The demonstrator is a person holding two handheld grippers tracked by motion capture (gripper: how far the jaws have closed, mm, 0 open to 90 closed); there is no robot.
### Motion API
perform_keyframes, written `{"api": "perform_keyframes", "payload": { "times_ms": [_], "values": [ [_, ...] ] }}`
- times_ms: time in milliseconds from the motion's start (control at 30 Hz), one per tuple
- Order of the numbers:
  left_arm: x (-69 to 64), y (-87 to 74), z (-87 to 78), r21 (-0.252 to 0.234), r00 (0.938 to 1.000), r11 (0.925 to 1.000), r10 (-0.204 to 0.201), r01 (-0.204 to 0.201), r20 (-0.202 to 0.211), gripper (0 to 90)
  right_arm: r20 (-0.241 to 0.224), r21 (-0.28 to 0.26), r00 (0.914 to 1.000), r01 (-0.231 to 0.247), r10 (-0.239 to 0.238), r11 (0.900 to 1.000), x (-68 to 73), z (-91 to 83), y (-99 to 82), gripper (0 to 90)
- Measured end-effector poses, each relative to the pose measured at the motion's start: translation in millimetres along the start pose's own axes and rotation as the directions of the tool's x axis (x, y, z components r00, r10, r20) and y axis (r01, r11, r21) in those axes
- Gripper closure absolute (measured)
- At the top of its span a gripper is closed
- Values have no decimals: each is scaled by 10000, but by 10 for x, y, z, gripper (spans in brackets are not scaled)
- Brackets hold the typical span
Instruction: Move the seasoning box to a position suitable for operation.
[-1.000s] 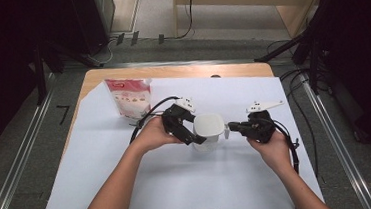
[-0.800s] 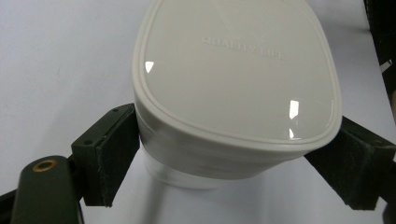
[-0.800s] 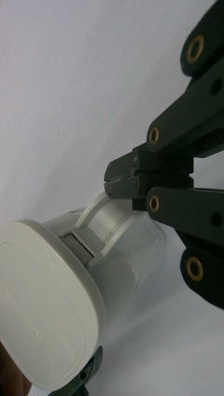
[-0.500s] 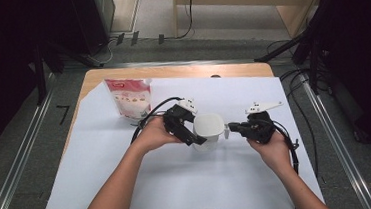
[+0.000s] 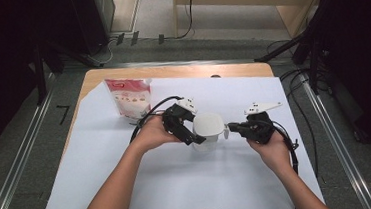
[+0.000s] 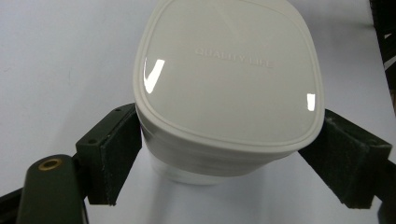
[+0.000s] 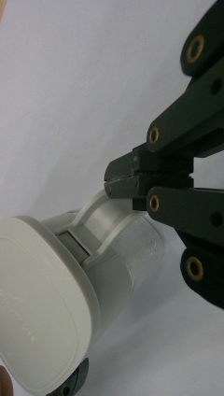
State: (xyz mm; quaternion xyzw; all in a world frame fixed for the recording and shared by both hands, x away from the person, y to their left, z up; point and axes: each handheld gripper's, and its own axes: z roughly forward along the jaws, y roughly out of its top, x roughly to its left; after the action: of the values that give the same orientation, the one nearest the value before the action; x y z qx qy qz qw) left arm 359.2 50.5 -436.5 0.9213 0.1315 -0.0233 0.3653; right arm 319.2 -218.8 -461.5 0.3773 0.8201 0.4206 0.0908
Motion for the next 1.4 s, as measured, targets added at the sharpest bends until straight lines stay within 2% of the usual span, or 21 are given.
{"api": "perform_keyframes", "payload": {
  "times_ms": [100, 200, 433, 867, 1000, 1167, 1267, 1333, 1367, 1400],
  "values": [
    [0, 3, -12, 48, 10000, 10000, 60, -60, 8, 166, -17, 13, 10000, -32, 32, 10000, 2, 0, 1, 900],
    [18, 3, -58, -162, 9998, 9998, -95, 98, 196, 172, -5, 22, 10000, -17, 17, 10000, 7, 1, 3, 900],
    [-7, 32, -87, 75, 9999, 9999, 107, -107, -26, 185, -35, 35, 10000, 36, -36, 10000, 10, 1, 3, 900],
    [-36, 54, -125, -132, 9998, 9998, 130, -132, -151, 188, -29, 2, 10000, 68, -68, 10000, 19, -4, 9, 900],
    [-66, 91, -142, 87, 9991, 9996, 257, -254, -342, 190, -30, -12, 10000, 88, -88, 10000, 24, -8, 11, 900],
    [-70, 108, -203, -93, 9995, 9999, 91, -94, -308, 203, -19, -24, 9999, 107, -108, 9999, 21, -8, 10, 900],
    [-97, 120, -247, -87, 9992, 9998, 173, -176, -349, 236, -25, -18, 9999, 107, -107, 9999, 22, -9, 11, 900],
    [-104, 133, -290, -220, 9997, 9996, 198, -202, -158, 275, -20, -21, 9999, 116, -116, 9999, 22, -9, 11, 900],
    [-103, 133, -299, -331, 9995, 9993, 179, -171, 242, 370, -30, -31, 9999, 114, -115, 9999, 21, -8, 11, 900],
    [-109, 139, -299, -246, 9994, 9994, 249, -243, 242, 416, -33, -39, 9999, 103, -103, 9999, 22, -9, 12, 900]
  ]
}}
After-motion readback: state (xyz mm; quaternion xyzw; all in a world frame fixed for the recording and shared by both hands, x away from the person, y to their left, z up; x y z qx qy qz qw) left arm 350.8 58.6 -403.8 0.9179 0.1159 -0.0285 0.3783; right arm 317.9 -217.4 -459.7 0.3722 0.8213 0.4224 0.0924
